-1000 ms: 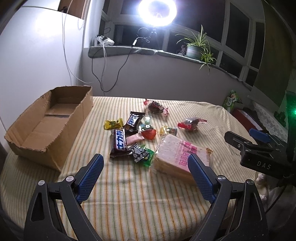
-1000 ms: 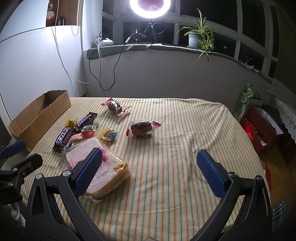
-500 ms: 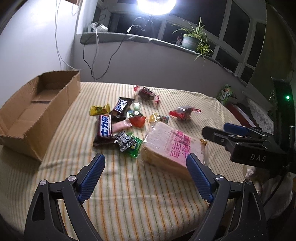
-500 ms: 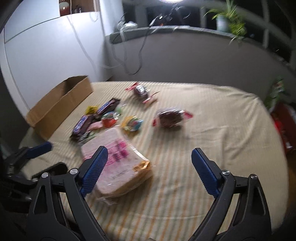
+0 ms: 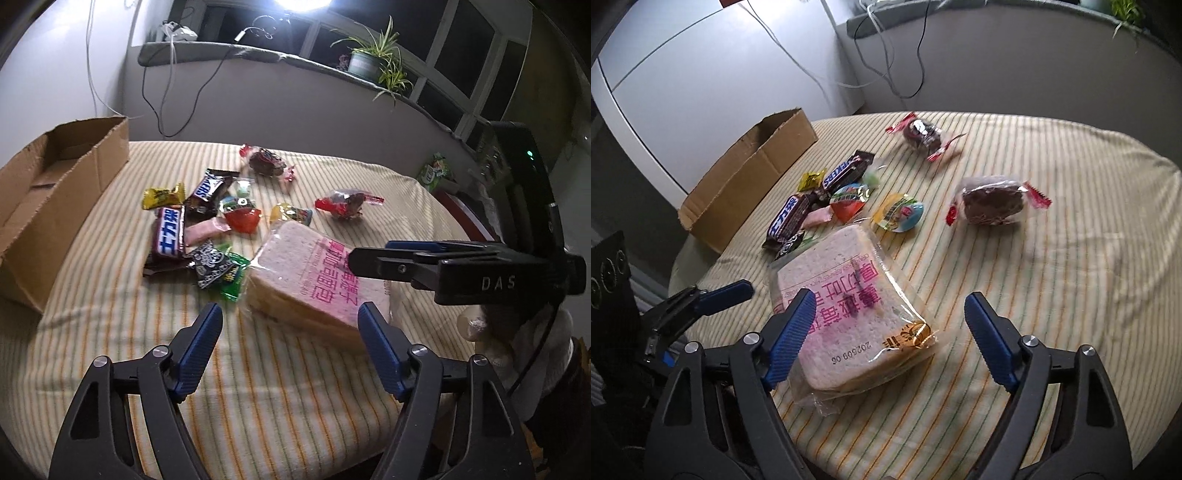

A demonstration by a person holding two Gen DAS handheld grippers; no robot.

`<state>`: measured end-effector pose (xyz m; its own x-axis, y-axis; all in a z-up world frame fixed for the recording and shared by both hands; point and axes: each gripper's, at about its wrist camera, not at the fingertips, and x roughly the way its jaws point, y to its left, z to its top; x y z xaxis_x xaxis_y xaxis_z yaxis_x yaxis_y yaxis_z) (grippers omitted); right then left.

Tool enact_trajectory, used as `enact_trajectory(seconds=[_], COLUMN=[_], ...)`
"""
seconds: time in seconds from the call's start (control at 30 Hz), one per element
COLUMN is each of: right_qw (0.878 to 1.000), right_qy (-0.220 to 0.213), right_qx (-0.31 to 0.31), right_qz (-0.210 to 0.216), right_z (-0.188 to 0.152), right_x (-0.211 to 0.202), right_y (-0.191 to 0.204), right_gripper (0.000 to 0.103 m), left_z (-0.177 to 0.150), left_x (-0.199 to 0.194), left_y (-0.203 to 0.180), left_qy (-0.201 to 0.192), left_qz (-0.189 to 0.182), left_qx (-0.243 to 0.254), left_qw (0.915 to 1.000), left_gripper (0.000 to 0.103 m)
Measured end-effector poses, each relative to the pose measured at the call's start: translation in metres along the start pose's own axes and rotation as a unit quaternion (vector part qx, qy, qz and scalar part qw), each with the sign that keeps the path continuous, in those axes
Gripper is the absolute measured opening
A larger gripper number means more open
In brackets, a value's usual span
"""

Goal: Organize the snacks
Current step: 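Close the right gripper on the bagged bread loaf and lift it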

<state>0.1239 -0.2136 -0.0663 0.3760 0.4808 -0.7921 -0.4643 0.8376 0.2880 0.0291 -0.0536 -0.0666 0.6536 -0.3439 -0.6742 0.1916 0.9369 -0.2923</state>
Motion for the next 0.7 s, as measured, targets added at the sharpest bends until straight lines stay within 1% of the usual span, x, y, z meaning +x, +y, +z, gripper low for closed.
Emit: enact_trajectory(seconds=[0.07, 0.27, 0.47, 0.53, 0.6, 0.67, 0.7], right_qw=[1.0, 0.998, 0.996, 0.994, 0.993, 0.992, 0.991], right_qy=[0.016, 0.05, 0.075, 0.086, 0.093, 0.097, 0.1], right_qx=[-0.003, -0.019, -0.023, -0.02, -0.004, -0.005, -0.006], right_qz=[0.013, 0.028, 0.043, 0.057, 0.074, 0.081, 0.086], right_z=[0.002, 0.007, 0.012, 0.015, 0.018, 0.018, 0.018], right_x=[0.004, 0.017, 0.025, 0.029, 0.032, 0.033, 0.033], right_y=[-0.001, -0.002, -0.005, -0.009, -0.014, -0.012, -0.01], right_gripper=[0.086, 0.084, 0.083, 0.083, 0.079, 0.073, 0.073], left_z=[0.0, 0.002, 0.001, 0.0, 0.001, 0.002, 0.002], left_x=[0.002, 0.011, 0.019, 0.022, 0.024, 0.026, 0.028], left_y=[0.0, -0.001, 0.001, 0.001, 0.001, 0.003, 0.004], left_qy=[0.005, 0.018, 0.036, 0.042, 0.043, 0.046, 0.047], left_qz=[-0.008, -0.034, -0.062, -0.07, -0.072, -0.078, -0.079], left_qx=[-0.002, -0.013, -0.029, -0.034, -0.036, -0.044, -0.046], left_qw=[1.0, 0.9992, 0.997, 0.9961, 0.9958, 0.995, 0.9947], left_gripper=[0.075, 0.075, 0.075, 0.075, 0.075, 0.075, 0.075])
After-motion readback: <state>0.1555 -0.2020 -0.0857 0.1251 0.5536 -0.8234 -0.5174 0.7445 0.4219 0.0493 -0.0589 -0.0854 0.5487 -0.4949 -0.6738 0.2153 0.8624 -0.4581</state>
